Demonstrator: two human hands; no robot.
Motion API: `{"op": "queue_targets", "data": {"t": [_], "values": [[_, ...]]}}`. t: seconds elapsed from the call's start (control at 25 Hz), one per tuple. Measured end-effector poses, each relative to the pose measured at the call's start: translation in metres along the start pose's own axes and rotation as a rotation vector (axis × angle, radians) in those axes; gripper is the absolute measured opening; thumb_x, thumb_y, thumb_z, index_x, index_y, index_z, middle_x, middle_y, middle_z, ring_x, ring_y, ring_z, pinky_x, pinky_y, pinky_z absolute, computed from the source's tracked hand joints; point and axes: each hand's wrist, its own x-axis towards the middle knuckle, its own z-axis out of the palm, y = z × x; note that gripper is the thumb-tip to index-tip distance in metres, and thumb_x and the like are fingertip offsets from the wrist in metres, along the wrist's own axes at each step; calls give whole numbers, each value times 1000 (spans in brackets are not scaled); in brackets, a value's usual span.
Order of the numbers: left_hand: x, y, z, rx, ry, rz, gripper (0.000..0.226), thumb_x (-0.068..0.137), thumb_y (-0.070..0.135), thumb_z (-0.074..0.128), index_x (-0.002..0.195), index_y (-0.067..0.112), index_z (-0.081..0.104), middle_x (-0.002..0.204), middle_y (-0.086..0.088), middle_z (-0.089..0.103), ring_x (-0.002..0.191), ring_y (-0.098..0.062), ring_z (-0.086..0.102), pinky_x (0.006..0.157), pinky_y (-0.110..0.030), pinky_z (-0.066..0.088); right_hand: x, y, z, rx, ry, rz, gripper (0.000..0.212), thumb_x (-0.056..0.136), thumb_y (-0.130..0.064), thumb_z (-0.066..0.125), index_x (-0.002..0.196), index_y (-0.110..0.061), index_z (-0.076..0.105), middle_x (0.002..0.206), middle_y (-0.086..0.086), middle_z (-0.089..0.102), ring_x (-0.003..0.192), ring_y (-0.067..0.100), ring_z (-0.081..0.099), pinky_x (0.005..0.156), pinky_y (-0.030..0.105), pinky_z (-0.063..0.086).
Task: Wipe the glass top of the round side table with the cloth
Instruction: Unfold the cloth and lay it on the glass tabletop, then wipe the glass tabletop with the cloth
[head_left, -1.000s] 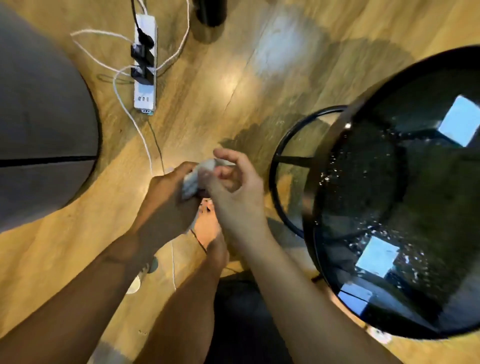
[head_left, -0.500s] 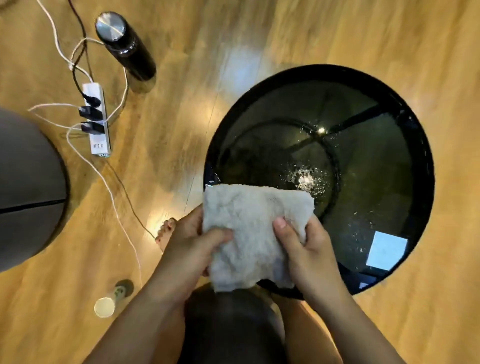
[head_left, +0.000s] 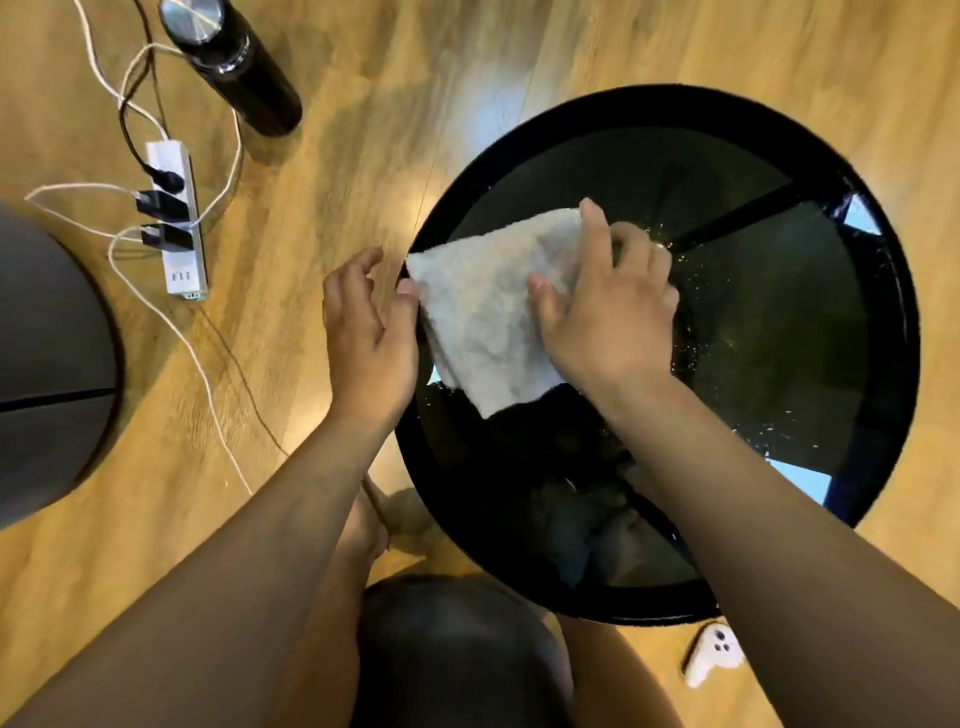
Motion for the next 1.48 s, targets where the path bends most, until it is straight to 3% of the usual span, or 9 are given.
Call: {"op": "queue_targets", "data": {"t": [0.2,0.32,0.52,0.72,0.84,1.12,1.32,1.4,1.48], "values": [[18,-28,22,-7,-55,-16,58,99,50,26,147,18,36,149,1,42,127,0,38,98,-2,24,-34,-20,55,-237,-44,-289,65,92,-60,40,149,-31,35,161,15,23,149,46,6,116,66,10],[17,-35,23,-5,-44,93,59,98,52,26,147,20,34,142,10,41,119,11,36,93,5,22,-23,-21,76,-271,-4,-367,64,89,-55,43,147,-27,42,160,17,26,147,51,10,115,69,8],[12,-38,23,-27,-8,166,52,101,36,32,147,11,33,150,-7,42,134,-12,39,105,-6,24,47,15,46,-426,77,-522,62,95,-43,34,152,-18,32,161,15,26,148,41,19,116,64,18],[13,-41,24,-90,14,150,52,100,36,31,145,10,38,146,-9,48,132,-12,42,107,-9,28,131,73,-20,-342,210,-82,60,93,-34,33,151,-18,33,162,11,24,149,34,18,120,50,16],[15,-41,22,-148,32,139,51,99,35,32,140,6,43,141,-11,52,129,-17,47,106,-16,35,113,36,0,-177,317,-4,57,91,-33,37,146,-19,43,157,10,34,143,37,27,116,39,21],[11,-40,18,-258,83,254,51,95,32,39,129,-4,49,127,-14,60,119,-24,57,101,-42,45,-58,-23,84,-28,125,-621,34,89,-30,62,117,-12,70,130,12,63,121,38,52,104,44,38],[7,-45,20,-220,65,339,50,94,29,40,128,-7,48,126,-18,59,120,-28,56,100,-48,45,-15,2,58,-251,47,-1025,28,91,-36,64,108,-17,73,122,10,68,105,36,63,82,47,46],[9,-46,21,-201,79,337,51,95,30,40,130,-6,47,129,-18,59,122,-28,55,101,-51,43,36,3,41,-339,133,-1035,28,92,-35,61,110,-16,73,122,11,68,104,37,63,82,47,45],[8,-46,21,-194,90,334,51,95,32,40,130,-4,46,130,-15,59,124,-26,55,102,-50,43,89,11,18,-398,263,-810,35,93,-36,55,117,-15,68,128,13,64,111,40,58,85,49,43]]}}
